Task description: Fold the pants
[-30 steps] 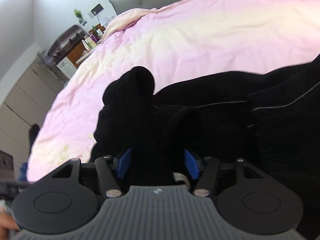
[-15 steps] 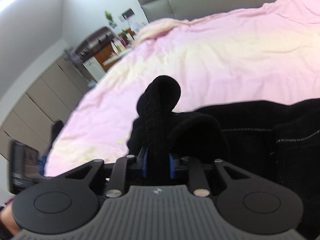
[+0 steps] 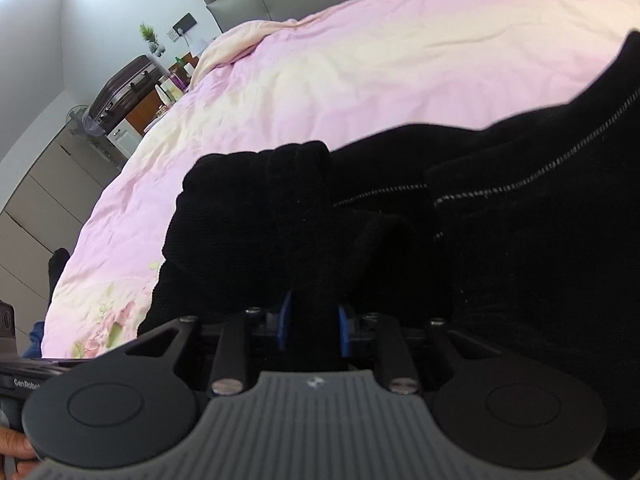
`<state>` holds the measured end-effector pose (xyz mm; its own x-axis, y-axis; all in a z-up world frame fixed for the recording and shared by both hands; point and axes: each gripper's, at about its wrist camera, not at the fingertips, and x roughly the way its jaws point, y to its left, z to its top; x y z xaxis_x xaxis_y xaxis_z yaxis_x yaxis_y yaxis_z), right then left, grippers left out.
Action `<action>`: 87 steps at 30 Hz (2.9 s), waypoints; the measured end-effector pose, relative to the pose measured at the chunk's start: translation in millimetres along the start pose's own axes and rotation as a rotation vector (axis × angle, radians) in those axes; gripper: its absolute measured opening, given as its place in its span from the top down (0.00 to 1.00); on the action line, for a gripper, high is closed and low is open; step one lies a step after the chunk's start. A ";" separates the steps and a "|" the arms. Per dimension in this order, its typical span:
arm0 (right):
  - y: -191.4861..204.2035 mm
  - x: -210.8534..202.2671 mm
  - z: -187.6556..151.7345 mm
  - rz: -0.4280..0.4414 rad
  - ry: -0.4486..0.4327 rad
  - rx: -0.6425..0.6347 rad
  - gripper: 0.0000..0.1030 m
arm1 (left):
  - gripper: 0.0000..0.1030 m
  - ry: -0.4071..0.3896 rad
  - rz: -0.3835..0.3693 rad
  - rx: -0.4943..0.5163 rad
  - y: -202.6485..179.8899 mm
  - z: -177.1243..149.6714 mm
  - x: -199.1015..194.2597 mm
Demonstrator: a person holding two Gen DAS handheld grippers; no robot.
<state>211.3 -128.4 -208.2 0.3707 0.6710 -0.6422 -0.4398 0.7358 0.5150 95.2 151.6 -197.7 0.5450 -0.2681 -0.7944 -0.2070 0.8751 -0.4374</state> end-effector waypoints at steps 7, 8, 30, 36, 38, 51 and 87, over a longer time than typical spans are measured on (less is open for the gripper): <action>6.0 -40.1 -8.3 -0.035 -0.032 -0.068 0.56 | 0.00 0.005 -0.048 -0.040 5.8 -4.6 1.8; 5.4 -48.1 -11.9 -0.046 -0.041 -0.079 0.55 | 0.00 0.005 -0.054 -0.051 6.8 -4.8 2.9; -235.0 -193.8 23.8 -0.173 -0.204 0.275 0.35 | 0.00 0.098 -0.255 -0.066 2.9 -12.9 16.9; -259.5 -159.6 9.5 -0.025 -0.078 0.347 0.52 | 0.23 0.034 -0.293 -0.188 15.0 -10.8 12.9; -261.3 -166.7 8.1 0.010 -0.090 0.372 0.66 | 0.41 0.033 -0.298 -0.167 15.0 -8.4 5.7; -142.9 -232.6 16.4 0.244 -0.108 0.409 0.77 | 0.55 -0.028 -0.469 -0.175 39.1 36.3 -87.7; -181.9 -199.8 -56.7 0.067 -0.073 0.594 0.45 | 0.15 -0.130 -0.365 0.438 -184.1 -37.9 -28.8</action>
<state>170.9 -401.6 -205.8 0.4227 0.7069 -0.5671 0.0600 0.6026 0.7958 86.8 -17.0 -110.2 0.6186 -0.5565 -0.5546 0.3535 0.8276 -0.4361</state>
